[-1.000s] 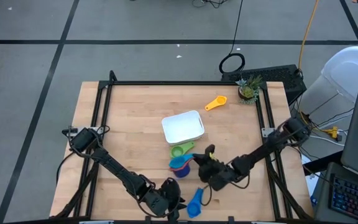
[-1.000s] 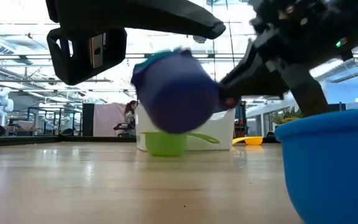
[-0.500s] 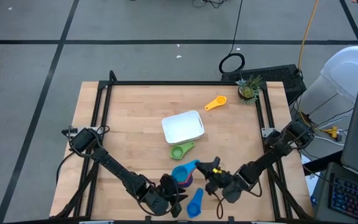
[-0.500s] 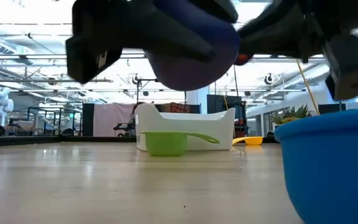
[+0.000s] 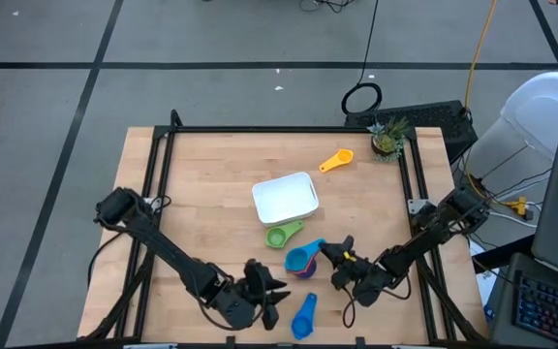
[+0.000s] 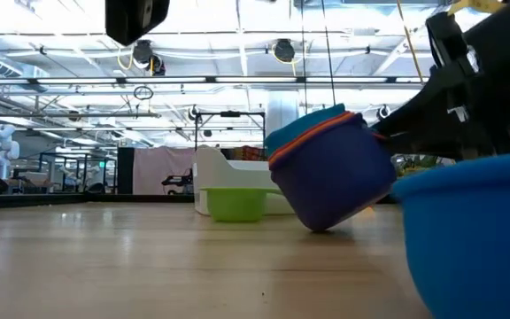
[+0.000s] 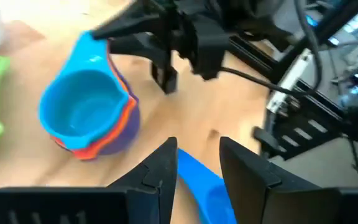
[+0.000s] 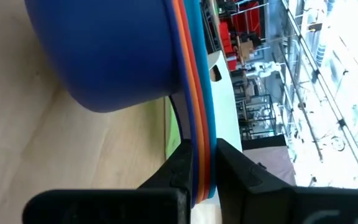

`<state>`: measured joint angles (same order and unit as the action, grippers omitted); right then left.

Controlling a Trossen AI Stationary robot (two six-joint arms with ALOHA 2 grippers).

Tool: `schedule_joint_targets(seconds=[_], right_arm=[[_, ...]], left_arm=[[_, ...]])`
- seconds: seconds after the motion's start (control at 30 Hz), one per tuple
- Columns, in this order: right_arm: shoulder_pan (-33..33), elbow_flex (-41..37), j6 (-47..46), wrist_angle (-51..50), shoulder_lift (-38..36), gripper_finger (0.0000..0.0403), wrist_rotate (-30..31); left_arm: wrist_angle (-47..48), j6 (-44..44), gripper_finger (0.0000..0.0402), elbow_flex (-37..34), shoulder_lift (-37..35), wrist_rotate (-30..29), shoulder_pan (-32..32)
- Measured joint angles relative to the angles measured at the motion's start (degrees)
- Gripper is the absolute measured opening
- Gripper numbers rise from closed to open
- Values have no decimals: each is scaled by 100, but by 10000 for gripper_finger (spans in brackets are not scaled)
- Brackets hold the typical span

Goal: Nest measuring cups in basket
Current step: Adjust stacked measuring cups

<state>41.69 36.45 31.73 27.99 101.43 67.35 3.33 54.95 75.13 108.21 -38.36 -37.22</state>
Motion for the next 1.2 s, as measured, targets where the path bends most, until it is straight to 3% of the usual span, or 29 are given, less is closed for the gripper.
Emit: schedule_joint_targets(seconds=[0.4, 0.67, 0.97, 1.2], right_arm=[[-90, -17, -121, 210, -2, 30, -164], [-155, -17, -365, 223, -2, 118, -194], [-153, -12, -361, 178, -2, 122, -1061], [-131, -4, -385, 46, -9, 127, -1048]], left_arm=[[409, -81, 122, -4, -70, -21, 532], [383, -223, 122, -4, -68, 84, 608], [394, -245, 122, -4, -66, 89, 521], [405, -278, 122, -4, -64, 91, 440]])
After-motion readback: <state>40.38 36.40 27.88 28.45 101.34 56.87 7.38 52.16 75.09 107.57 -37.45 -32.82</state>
